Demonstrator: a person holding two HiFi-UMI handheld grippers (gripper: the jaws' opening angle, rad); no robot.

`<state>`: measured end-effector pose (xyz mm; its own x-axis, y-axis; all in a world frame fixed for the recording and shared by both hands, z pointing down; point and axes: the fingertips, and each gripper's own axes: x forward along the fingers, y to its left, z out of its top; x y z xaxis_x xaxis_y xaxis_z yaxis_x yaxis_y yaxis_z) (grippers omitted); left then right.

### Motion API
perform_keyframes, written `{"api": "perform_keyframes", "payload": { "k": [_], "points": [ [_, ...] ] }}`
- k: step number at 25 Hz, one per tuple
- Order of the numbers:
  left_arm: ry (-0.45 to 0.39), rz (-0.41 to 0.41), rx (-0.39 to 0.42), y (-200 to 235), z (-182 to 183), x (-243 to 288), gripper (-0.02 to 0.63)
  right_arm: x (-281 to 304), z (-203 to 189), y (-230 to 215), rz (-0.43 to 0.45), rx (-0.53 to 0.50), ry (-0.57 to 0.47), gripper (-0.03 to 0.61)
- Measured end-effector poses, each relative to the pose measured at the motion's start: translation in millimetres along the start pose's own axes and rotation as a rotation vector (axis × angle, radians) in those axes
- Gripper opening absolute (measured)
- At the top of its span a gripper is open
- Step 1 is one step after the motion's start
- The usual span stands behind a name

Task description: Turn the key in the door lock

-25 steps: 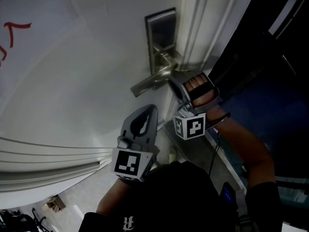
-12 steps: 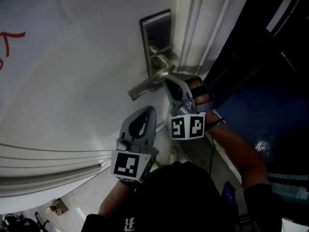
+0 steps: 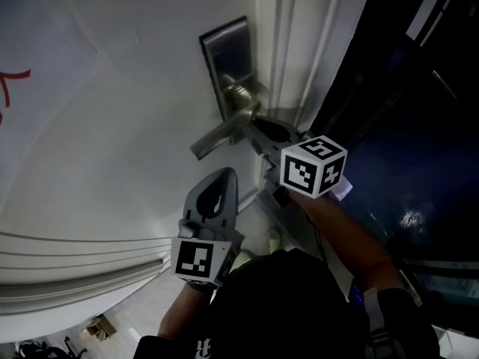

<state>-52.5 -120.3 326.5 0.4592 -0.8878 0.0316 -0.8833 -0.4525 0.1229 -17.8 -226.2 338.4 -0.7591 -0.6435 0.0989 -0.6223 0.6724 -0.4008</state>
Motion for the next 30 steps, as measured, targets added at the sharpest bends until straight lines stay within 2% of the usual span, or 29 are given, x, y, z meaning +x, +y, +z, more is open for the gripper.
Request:
{"api": "perform_keyframes", "payload": {
  "k": [3, 5, 10, 17, 20, 22, 25, 28, 30],
  "points": [
    [0.003, 0.000, 0.002, 0, 0, 0, 0.008, 0, 0, -2, 0.098, 0.342, -0.033, 0.021],
    [0.004, 0.002, 0.003, 0, 0, 0, 0.008, 0, 1, -3, 0.143, 0.485, -0.051, 0.023],
    [0.004, 0.003, 0.005, -1, 0, 0, 0.008, -2, -6, -9, 0.172, 0.689, -0.047, 0.023],
    [0.002, 0.004, 0.004, -2, 0, -1, 0.008, 1, -6, -8, 0.274, 0.888, -0.065, 0.023],
    [0.003, 0.006, 0.004, -3, 0, -1, 0.008, 1, -4, -7, 0.314, 0.913, -0.077, 0.023],
    [0.002, 0.007, 0.006, -3, 0, -1, 0.008, 0, -1, -4, 0.337, 0.873, -0.090, 0.023],
    [0.002, 0.006, 0.007, -5, 0, -1, 0.008, -6, 1, -2, 0.331, 0.752, -0.091, 0.030],
    [0.000, 0.003, 0.008, -6, 1, -1, 0.008, -18, 5, -5, 0.297, 0.629, -0.093, 0.067],
    [-0.002, -0.001, 0.010, -8, 1, -1, 0.008, -27, 12, -6, 0.256, 0.489, -0.098, 0.071]
  ]
}}
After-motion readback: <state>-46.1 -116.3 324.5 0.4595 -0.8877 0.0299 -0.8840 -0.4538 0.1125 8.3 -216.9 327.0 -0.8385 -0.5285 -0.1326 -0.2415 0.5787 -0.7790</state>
